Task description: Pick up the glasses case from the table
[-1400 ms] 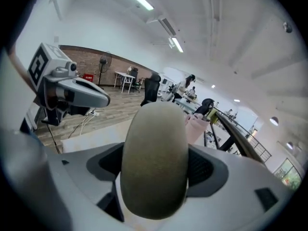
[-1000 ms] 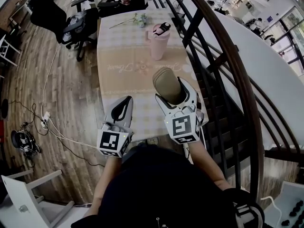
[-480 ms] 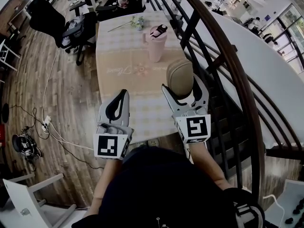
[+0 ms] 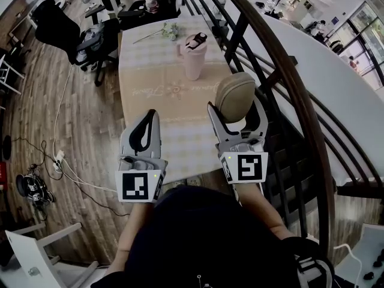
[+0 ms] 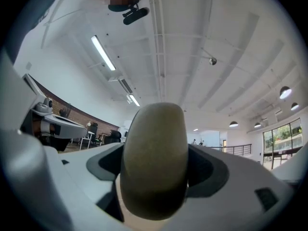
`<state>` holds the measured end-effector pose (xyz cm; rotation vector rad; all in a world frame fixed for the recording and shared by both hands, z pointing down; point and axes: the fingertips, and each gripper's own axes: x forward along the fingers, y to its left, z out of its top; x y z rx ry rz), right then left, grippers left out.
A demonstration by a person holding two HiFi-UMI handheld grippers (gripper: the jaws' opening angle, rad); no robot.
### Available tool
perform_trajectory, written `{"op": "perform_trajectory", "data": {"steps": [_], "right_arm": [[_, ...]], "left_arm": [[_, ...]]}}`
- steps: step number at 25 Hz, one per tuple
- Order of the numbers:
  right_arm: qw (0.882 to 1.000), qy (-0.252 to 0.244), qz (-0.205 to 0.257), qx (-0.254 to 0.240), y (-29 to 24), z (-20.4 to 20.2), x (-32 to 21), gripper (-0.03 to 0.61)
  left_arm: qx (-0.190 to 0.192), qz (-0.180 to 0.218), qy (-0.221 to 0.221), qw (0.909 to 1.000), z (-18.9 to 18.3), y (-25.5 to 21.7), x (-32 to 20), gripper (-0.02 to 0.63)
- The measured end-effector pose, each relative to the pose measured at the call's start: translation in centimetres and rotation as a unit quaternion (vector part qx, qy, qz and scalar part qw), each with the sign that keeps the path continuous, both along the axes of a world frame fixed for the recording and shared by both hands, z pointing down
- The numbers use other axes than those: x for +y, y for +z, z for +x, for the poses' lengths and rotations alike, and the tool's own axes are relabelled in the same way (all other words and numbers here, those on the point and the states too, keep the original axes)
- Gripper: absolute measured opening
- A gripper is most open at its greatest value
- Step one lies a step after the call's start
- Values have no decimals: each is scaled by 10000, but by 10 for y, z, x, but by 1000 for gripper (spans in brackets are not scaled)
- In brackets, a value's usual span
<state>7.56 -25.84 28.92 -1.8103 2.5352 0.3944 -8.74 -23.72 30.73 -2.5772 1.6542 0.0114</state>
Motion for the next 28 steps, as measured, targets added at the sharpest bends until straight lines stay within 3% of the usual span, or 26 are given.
{"op": "perform_trajectory", "data": {"steps": [28], "right_arm": [[10000,40,55,-31,-5,2,0,376]], "left_arm": [[-151,29,64,9999,15,-9,4,11]]}}
